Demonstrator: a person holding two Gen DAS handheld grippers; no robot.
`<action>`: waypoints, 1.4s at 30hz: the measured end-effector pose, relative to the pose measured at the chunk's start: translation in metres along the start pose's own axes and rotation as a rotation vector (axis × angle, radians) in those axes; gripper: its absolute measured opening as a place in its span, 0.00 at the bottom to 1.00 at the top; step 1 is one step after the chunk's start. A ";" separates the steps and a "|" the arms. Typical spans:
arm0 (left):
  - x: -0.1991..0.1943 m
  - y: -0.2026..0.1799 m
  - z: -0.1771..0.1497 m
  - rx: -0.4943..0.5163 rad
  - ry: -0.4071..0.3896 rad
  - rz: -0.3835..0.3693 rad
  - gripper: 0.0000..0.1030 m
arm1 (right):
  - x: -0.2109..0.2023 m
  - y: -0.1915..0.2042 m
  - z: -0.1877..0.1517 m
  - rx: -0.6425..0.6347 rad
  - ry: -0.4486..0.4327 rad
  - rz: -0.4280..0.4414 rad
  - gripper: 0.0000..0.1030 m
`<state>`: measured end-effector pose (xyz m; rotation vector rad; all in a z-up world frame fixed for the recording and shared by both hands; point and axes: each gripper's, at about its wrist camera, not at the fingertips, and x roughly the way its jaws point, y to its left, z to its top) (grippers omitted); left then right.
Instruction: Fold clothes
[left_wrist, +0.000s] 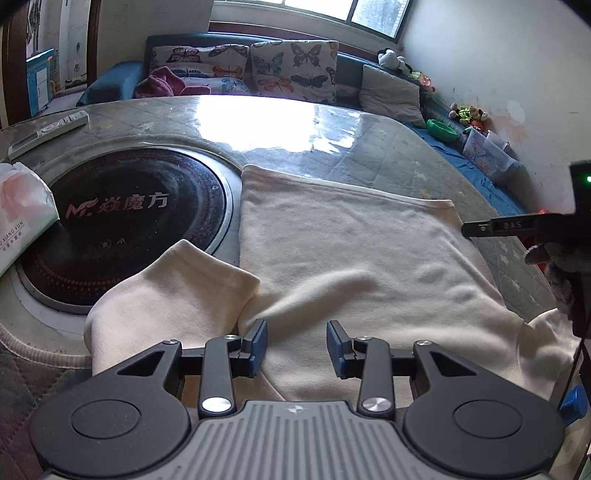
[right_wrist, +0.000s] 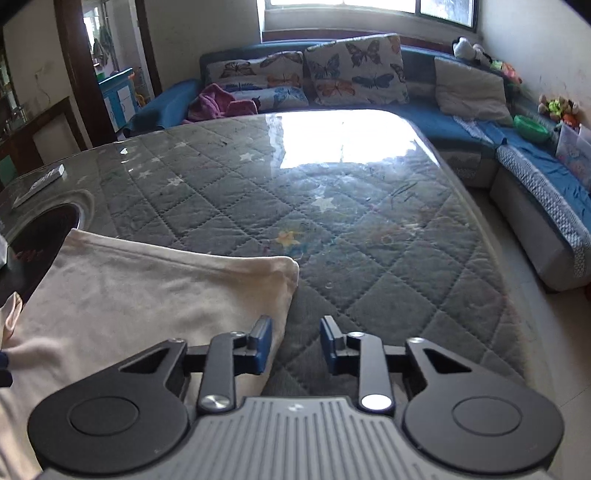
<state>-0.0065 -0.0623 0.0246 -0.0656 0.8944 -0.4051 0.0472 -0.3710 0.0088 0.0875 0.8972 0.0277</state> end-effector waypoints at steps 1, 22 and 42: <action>0.001 0.001 0.001 0.000 0.001 -0.002 0.37 | 0.005 0.000 0.003 0.001 0.002 0.003 0.20; 0.010 0.011 0.024 -0.030 -0.029 0.032 0.43 | 0.066 0.050 0.072 -0.257 -0.012 -0.065 0.13; 0.013 0.034 0.029 -0.038 -0.082 0.161 0.40 | -0.038 0.118 -0.065 -0.430 -0.015 0.165 0.39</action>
